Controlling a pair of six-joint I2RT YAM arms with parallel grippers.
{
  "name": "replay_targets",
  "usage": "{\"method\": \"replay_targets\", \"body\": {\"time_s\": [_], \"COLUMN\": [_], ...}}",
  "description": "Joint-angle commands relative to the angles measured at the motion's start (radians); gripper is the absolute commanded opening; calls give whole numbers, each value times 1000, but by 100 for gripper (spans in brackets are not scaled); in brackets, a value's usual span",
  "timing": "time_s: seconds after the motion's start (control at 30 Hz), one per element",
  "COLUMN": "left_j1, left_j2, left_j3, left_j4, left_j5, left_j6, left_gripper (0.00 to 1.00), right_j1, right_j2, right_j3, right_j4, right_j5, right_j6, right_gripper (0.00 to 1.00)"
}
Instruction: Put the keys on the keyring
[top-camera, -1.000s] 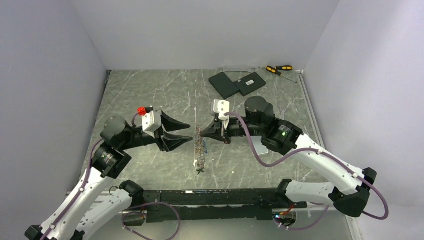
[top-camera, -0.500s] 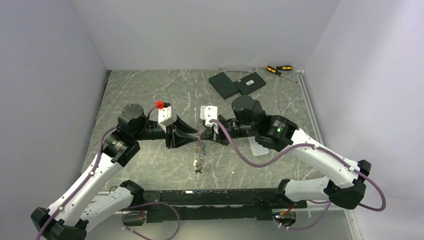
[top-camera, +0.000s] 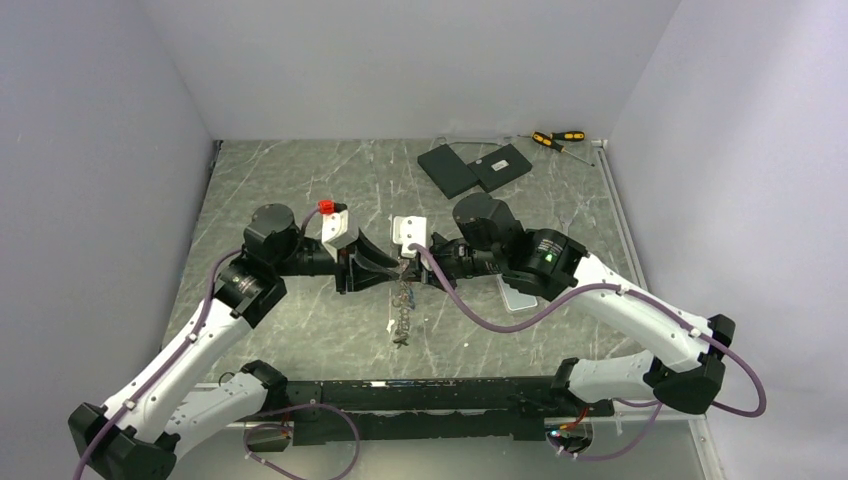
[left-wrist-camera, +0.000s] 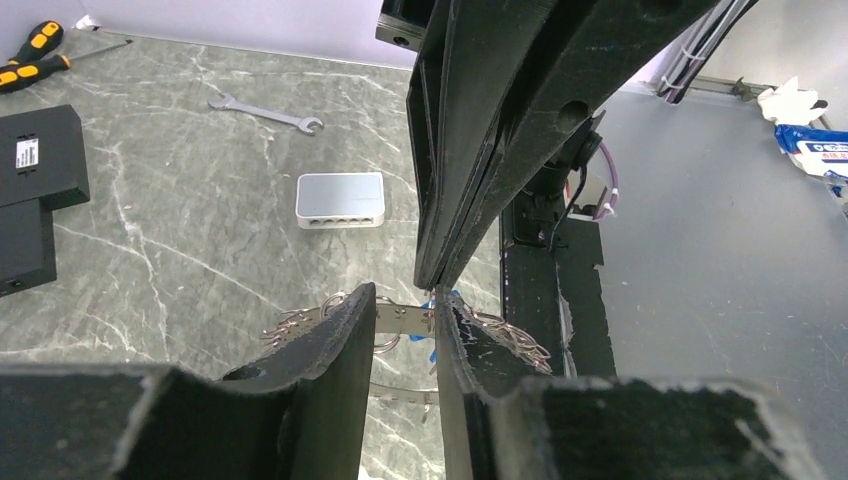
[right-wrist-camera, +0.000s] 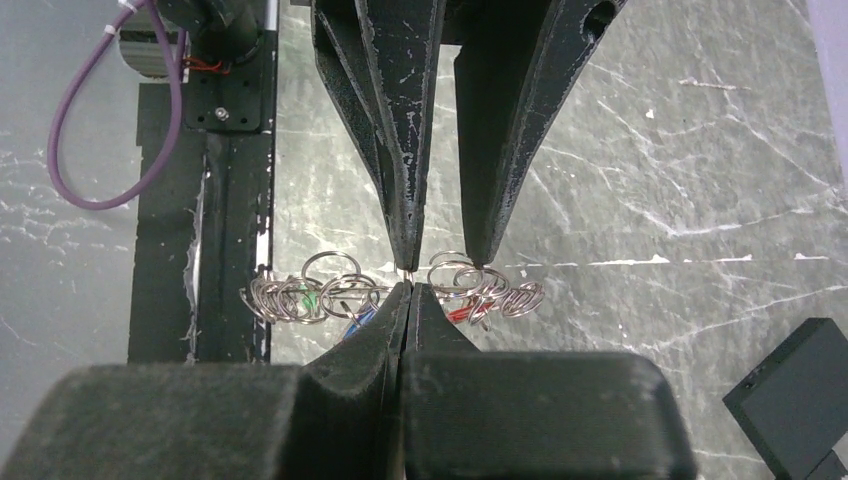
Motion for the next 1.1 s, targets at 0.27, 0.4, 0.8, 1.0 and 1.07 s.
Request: {"method": "replay_targets", "body": {"time_s": [0.27,0.4,0.8,1.0,1.07], "left_j1": [-5,-8,-16,-31,-40], "left_j2": [21,27,20,30,34], "left_j3": [-13,-18,-6,-2,0], "left_j4": [21,38,-10,-50,-63], "left_j5": [46,43,18,-12,-22], "left_j6": [26,16,63,105,115], "left_gripper": [37,41,40,36,35], "right_j1": [6,10,41,48,49], "right_j2": [0,14,87,96,96], "right_j3": [104,133,216,224,223], "right_j4": [12,-29,-162,-163,-160], "right_j5": [26,29,91,95,95], "right_j6": [-38,-50,-72,-76,-77], "right_gripper": [0,0,0,0,0]}}
